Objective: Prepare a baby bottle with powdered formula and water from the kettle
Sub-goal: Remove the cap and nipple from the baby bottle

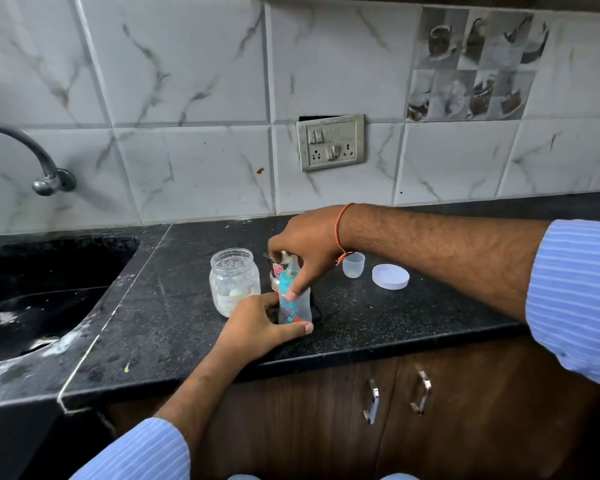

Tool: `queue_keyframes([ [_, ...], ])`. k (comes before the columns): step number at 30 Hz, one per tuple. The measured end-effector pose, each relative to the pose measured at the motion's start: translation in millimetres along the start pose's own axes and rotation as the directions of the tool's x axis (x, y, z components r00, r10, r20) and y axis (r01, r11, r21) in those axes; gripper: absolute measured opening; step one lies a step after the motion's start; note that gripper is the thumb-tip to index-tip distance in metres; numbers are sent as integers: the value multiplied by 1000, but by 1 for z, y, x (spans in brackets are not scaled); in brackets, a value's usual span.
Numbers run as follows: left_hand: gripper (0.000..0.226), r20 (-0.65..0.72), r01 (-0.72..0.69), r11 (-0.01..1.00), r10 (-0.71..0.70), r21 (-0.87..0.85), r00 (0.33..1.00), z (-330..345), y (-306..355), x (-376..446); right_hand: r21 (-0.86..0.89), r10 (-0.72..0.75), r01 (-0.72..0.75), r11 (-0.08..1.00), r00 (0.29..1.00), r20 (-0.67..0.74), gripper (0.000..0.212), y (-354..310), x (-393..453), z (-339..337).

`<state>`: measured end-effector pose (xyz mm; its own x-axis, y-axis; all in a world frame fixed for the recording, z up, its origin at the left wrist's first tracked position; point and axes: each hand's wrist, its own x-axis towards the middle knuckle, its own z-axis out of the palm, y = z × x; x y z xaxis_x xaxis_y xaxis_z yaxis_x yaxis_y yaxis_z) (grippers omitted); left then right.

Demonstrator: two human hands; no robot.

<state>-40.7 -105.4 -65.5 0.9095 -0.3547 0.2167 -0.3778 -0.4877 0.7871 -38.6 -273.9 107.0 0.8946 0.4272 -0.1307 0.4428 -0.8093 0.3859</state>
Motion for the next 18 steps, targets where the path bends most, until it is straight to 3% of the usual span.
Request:
queue_keyframes([
  [2,69,2,-5,1000,5,-14,1000,0,0,-1,14,-14,15,1000,1000,-27,50,0,-4,-6],
  [4,71,4,-10,1000,10,-18,1000,1,1,-1,51,-135,133,990,991,24,44,-1,-5,-13],
  [8,75,-7,-20,1000,20,9,1000,0,2,-2,248,-240,214,945,968,78,51,6,-9,-22],
  [11,71,-6,-24,999,24,25,1000,0,1,-1,205,-182,159,966,978,97,62,4,-7,-13],
  [15,68,-1,-24,999,24,46,1000,1,0,0,257,-168,135,957,980,111,37,7,-7,-8],
  [18,73,-9,-12,998,13,63,1000,0,-1,1,259,-205,176,950,974,92,50,6,-7,-11],
])
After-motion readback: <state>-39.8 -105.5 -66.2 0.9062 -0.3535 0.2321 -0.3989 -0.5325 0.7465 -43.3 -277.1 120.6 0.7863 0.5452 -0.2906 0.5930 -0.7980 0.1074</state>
